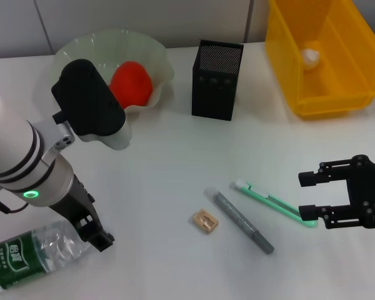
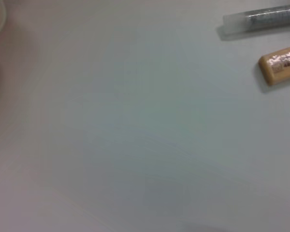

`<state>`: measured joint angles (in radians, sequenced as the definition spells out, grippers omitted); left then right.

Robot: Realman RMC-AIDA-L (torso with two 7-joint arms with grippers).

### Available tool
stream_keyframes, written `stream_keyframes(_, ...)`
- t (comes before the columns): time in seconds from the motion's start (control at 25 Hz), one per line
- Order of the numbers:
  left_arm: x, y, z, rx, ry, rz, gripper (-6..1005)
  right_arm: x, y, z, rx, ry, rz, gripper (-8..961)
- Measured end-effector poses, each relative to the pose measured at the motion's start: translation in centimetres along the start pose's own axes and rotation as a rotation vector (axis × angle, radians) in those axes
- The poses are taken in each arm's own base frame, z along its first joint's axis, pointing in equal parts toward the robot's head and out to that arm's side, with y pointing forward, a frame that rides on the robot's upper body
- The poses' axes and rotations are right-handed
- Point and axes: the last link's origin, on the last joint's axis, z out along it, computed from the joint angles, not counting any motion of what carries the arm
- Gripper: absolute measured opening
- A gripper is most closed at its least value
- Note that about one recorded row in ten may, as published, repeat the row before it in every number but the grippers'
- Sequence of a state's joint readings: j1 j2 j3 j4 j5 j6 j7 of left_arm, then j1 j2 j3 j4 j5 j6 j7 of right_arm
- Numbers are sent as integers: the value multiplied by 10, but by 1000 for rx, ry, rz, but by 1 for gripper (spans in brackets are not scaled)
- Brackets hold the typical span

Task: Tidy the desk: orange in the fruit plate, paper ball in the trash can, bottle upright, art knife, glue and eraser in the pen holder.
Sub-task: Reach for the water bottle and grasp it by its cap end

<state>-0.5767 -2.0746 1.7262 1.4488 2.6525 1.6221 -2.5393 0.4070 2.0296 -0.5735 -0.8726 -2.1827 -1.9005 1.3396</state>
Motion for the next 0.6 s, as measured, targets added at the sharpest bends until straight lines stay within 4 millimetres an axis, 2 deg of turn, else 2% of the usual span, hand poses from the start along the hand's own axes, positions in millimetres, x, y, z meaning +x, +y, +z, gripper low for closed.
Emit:
stream_keyframes(0.2,-1,-4,9,23,-9,1,790,0,0,3,-1,-5,-3,633)
stream_keyframes(0.6,-4,-6,13,9,-15,-1,787,1,-2,3,19,-11,-10,633)
